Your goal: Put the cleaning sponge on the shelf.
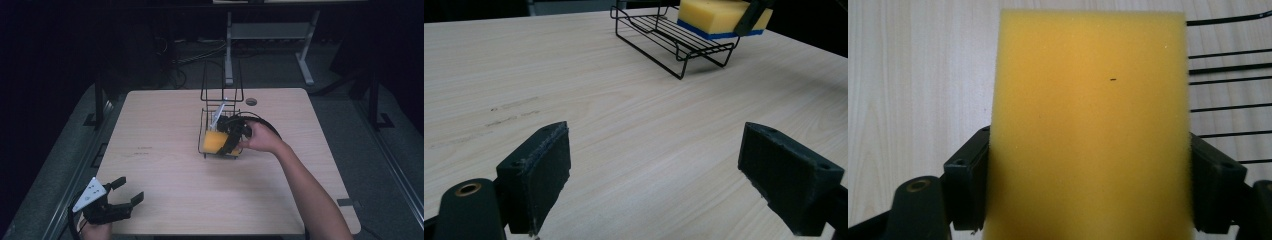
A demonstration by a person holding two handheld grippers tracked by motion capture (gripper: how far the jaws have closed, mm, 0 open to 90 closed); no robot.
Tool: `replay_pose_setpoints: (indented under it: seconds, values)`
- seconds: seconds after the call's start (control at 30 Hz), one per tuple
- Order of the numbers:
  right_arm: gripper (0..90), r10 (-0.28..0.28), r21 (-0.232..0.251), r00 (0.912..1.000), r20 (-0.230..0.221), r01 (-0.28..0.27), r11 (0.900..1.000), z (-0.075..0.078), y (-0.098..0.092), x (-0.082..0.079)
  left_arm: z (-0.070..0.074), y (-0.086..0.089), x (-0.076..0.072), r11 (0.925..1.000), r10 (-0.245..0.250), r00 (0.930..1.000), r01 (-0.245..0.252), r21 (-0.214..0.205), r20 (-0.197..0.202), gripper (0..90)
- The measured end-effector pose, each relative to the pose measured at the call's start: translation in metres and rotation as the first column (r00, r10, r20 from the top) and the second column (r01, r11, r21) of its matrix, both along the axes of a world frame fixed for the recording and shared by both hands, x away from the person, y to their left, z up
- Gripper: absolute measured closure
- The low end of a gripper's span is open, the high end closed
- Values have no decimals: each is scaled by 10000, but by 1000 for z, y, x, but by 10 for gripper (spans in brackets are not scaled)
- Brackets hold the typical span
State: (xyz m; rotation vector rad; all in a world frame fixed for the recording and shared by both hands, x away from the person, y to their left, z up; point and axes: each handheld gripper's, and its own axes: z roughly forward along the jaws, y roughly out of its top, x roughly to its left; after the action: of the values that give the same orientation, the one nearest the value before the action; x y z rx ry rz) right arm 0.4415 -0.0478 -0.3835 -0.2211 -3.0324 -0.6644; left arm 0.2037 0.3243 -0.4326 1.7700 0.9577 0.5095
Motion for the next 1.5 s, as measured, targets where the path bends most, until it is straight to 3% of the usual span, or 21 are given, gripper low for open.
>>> replay_pose_setpoints:
  seconds: [0.1, 0.3, 0.57, 0.73, 0.97, 1.03, 1.4, 1.5]
  values:
    - [213, -46, -296, 10000, 89, 49, 9995, -1, 1, 5, 0, 0, 0, 10000, -10, 10000, 10, -1, 2, 128]
    - [212, -76, -39, 9999, -71, 76, 10000, -3, 2, 16, 0, 0, 0, 10000, -12, 10000, 12, 3, -13, 128]
    - [212, -210, -409, 9997, -147, 204, 9990, -8, 7, 27, 0, 1, 0, 10000, 11, 10000, -11, -26, -12, 128]
    - [212, -229, -78, 9995, -233, 227, 9997, -9, 7, 34, 0, 1, 0, 10000, 18, 10000, -18, -55, 3, 128]
    - [211, -351, -401, 9989, -312, 338, 9986, -19, 3, 44, -1, 0, 0, 10000, -20, 10000, 20, -27, -37, 128]
    - [212, -427, -279, 9982, -431, 415, 9987, -21, 1, 46, -1, 0, 0, 10000, -49, 10000, 49, -32, -35, 128]
    - [213, -281, -218, 9991, -307, 274, 9994, -25, 6, 48, -1, -1, 1, 10000, -33, 10000, 33, -49, -60, 129]
    - [213, -282, -400, 9993, -264, 271, 9988, -28, 9, 47, -1, 0, 1, 10000, -7, 10000, 7, -79, -71, 128]
